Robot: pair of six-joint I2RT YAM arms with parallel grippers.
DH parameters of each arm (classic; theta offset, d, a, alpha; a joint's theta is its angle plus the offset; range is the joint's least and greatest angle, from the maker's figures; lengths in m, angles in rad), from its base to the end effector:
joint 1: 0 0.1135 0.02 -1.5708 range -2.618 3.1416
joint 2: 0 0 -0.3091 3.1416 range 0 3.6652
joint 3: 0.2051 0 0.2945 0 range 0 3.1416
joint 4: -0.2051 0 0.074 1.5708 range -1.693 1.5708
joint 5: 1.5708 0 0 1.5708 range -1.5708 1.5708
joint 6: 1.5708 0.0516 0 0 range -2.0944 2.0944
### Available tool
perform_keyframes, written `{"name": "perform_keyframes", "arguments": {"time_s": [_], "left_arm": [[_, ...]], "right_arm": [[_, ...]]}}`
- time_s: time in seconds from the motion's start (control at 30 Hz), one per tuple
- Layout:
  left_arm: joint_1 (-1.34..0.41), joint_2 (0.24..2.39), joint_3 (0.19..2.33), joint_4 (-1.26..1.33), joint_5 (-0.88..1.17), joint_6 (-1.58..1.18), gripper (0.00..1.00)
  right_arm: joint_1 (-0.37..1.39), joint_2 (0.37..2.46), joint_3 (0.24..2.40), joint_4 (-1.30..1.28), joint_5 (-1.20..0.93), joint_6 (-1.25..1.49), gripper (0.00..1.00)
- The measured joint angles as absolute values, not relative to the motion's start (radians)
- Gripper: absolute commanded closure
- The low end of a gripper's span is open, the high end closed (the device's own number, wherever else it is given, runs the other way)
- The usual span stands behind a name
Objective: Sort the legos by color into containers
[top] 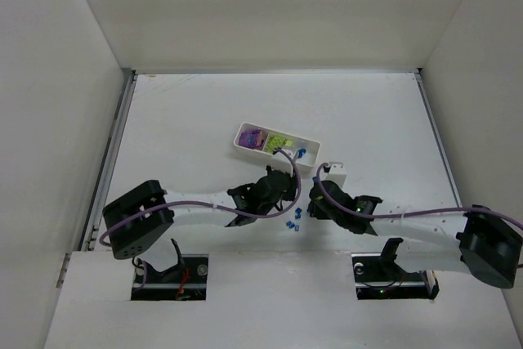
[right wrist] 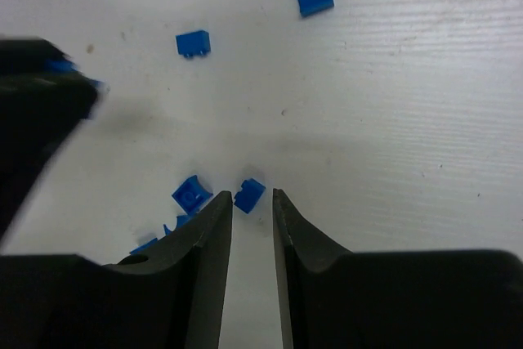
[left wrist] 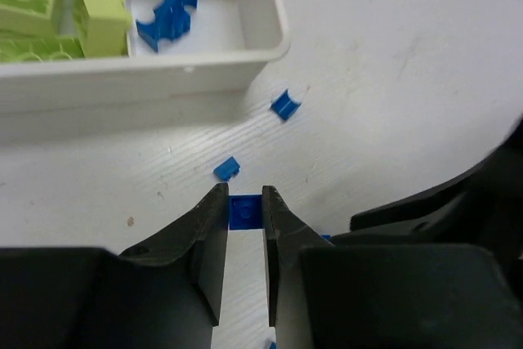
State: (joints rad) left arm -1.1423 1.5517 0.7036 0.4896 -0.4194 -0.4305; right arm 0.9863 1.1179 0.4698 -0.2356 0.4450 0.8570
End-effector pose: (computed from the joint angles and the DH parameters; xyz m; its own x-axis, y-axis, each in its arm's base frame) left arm 0.1700 -0.3216 0.2035 -0.4131 -0.0131 -0.9106 0.5501 0.7932 -0.2609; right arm 0.1439 0.1773 0.1720 -0.7344 0.1265 -0.6668 -0.0718 0.9625 0.2616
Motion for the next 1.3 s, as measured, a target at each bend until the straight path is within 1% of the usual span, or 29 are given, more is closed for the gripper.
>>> {"name": "perform_keyframes", "arguments": {"time_s": [0.1, 0.37, 0.53, 0.63, 0.77, 0.87, 1.0, 1.3], "left_arm": [[-1.11, 1.486, 0.701, 0.499, -0.405, -0.435, 0.88], [-1.021, 1.47, 0.701, 0.514, -0.36, -0.453, 0.88], [-0.994, 1.471, 0.701, 0.527, -0.34, -0.461, 0.87], [-0.98, 1.473, 0.702, 0.535, -0.33, -0.466, 0.87], [-0.973, 1.497, 0.715, 0.542, -0.318, -0.473, 0.87], [-0.969, 1.522, 0.736, 0.542, -0.31, -0.477, 0.87], [-0.966, 1.574, 0.791, 0.548, -0.289, -0.48, 0.87], [-0.96, 1.764, 0.958, 0.56, -0.237, -0.481, 0.85]], "right_arm": [[0.997, 1.174, 0.484, -0.249, 0.445, 0.872, 0.61], [0.997, 1.26, 0.517, -0.248, 0.445, 0.892, 0.6], [1.001, 1.317, 0.556, -0.236, 0.447, 0.895, 0.66], [1.003, 1.323, 0.559, -0.235, 0.449, 0.899, 0.72], [1.003, 1.322, 0.559, -0.237, 0.449, 0.911, 0.75], [1.003, 1.32, 0.556, -0.238, 0.449, 0.916, 0.81], [1.019, 1.281, 0.537, -0.241, 0.453, 0.922, 0.82], [1.022, 1.142, 0.513, -0.247, 0.471, 0.919, 0.82]]}}
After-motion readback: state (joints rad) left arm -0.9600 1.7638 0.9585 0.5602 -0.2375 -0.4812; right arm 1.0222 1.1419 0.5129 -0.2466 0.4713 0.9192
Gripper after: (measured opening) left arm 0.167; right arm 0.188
